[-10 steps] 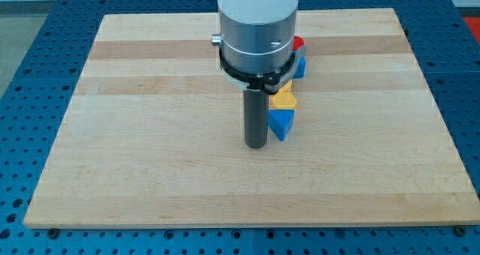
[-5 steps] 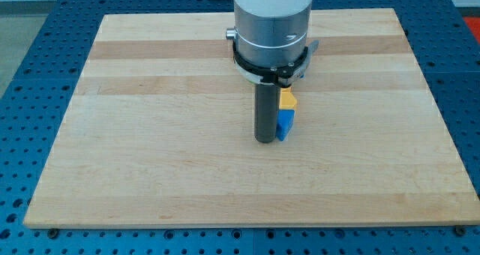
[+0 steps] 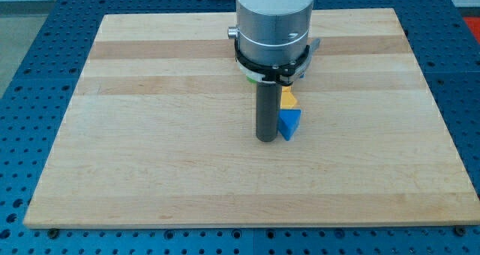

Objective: Slightly move the blue triangle to the right

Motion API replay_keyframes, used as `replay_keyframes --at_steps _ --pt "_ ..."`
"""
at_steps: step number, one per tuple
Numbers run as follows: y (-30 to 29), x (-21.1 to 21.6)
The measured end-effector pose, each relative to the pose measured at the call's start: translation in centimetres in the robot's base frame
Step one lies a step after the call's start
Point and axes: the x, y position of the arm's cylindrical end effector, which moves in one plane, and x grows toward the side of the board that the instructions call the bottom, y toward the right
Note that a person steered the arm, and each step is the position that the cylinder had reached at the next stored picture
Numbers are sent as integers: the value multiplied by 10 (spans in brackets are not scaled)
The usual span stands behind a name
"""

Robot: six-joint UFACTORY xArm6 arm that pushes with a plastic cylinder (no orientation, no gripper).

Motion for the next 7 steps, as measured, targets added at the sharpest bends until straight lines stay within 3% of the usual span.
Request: replay_keyframes --at_steps 2,4,7 --pt "-4 2" --pt "-4 46" --pt "64 16"
